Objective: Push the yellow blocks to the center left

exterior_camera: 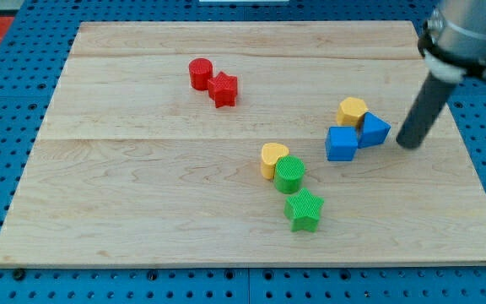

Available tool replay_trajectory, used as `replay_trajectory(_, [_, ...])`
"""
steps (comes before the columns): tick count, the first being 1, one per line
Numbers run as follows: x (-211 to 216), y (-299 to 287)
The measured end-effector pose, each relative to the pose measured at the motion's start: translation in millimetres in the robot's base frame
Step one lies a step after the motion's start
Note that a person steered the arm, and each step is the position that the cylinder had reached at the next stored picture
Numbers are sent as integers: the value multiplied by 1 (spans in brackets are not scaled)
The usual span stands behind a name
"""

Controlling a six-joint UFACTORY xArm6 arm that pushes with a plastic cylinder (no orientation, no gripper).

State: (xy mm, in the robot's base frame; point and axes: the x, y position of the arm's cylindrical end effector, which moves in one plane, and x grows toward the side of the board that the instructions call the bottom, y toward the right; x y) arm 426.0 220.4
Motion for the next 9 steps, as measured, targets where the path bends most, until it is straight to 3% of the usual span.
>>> replay_trajectory(1, [-31,-29])
replay_trajectory(4, [-2,-227])
replay_trajectory(5, [1,-221])
replay_trajectory(6, [5,-120])
replay_trajectory(7, [42,-120])
replay_trajectory(9, [64,-209])
